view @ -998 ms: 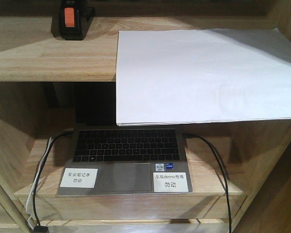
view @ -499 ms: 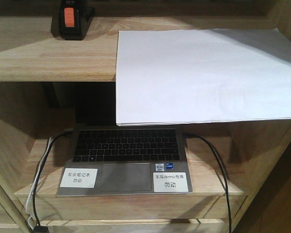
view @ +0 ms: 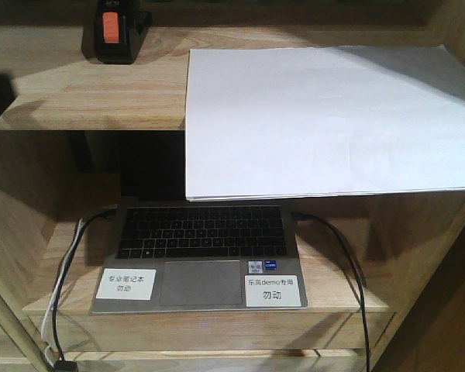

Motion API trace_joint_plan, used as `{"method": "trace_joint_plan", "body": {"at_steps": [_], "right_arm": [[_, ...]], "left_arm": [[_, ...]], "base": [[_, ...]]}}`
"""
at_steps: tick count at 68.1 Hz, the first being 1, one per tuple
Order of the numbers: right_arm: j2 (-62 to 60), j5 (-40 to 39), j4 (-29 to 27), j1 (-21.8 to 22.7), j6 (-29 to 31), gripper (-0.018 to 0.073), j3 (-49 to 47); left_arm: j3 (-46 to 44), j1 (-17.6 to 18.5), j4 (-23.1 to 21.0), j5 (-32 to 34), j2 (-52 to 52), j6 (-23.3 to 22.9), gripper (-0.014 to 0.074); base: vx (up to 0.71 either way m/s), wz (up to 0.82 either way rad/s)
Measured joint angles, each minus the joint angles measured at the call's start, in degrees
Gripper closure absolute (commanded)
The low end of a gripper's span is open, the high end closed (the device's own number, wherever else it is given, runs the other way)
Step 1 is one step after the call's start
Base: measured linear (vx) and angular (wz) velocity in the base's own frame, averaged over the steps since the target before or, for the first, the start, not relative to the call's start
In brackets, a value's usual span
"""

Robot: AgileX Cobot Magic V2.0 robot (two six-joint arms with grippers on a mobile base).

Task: Grab stapler and paper to desk for stapling
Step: 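Reach the left gripper to the black stapler and close on it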

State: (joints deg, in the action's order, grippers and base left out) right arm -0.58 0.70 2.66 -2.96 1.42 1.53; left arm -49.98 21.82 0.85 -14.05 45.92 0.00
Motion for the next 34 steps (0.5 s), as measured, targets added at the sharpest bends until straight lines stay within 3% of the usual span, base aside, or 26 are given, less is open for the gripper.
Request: {"method": "trace_joint_plan", "body": {"at_steps": [34], "right_arm": [[0.0,0.0,0.0,0.0,0.0,0.0569,0.0]], "left_arm": [[-42.2,1.4,0.7,-20.5,32.8,0.0,0.0101]], "base": [[0.00,0.00]]}}
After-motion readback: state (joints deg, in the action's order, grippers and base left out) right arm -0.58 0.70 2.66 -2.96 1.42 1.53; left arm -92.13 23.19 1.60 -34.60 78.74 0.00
